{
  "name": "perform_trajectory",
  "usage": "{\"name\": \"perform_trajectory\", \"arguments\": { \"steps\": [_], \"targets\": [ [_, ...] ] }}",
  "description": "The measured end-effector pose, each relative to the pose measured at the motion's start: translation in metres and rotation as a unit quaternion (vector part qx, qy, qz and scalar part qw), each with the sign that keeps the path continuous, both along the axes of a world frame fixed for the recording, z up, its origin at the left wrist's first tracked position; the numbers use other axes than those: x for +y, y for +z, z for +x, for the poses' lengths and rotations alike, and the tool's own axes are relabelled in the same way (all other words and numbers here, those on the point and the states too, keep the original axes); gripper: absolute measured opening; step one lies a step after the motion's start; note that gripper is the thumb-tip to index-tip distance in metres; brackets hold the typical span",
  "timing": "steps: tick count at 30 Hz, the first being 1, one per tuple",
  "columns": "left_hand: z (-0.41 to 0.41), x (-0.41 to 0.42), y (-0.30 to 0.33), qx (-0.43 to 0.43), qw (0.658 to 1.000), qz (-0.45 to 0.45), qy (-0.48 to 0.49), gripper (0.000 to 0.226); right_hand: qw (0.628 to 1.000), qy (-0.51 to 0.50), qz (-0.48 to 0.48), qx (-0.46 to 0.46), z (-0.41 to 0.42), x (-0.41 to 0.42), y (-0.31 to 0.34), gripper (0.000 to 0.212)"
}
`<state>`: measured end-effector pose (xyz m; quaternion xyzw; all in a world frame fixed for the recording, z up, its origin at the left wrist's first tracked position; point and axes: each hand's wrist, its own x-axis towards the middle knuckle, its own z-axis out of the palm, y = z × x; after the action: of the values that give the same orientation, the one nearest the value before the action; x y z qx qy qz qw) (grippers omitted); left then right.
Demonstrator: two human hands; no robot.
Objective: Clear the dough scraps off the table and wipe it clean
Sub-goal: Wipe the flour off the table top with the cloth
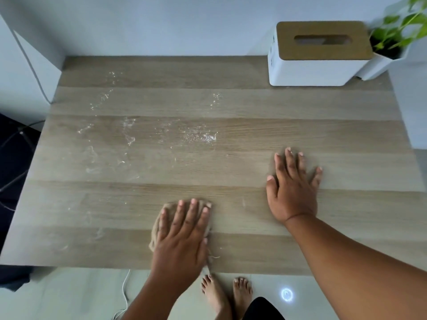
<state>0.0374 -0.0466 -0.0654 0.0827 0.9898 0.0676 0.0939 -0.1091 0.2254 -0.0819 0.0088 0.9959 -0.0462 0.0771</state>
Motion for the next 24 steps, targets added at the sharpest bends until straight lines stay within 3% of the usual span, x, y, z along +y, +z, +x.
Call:
{"name": "perform_trajectory", "arguments": {
  "steps": [8,10,12,16,20,24],
  "targets": [
    [-0.088,0.001,-0.005,-0.039,0.982,-0.032,0.183,0.073,1.000,0.000,-0.003,0.007,0.000,0.000,-0.003,0.068],
    [-0.107,0.021,-0.005,-0.036,0.992,-0.024,0.114,0.071,1.000,0.001,-0.004,0.009,0.001,0.001,-0.003,0.068],
    [-0.108,0.047,-0.003,-0.016,1.000,-0.010,-0.015,0.071,1.000,0.001,-0.006,0.011,0.000,0.001,-0.003,0.068],
    [-0.059,0.075,-0.004,0.001,0.973,-0.008,-0.231,0.073,1.000,0.003,-0.007,0.007,-0.001,0.001,-0.003,0.068],
    [-0.012,0.033,-0.008,0.019,0.961,0.002,-0.277,0.069,1.000,-0.002,-0.008,0.004,0.000,0.001,-0.002,0.067],
    [-0.012,-0.018,-0.002,0.012,0.977,-0.004,-0.212,0.068,1.000,0.000,-0.010,0.005,0.000,0.001,-0.001,0.067]
  ]
}}
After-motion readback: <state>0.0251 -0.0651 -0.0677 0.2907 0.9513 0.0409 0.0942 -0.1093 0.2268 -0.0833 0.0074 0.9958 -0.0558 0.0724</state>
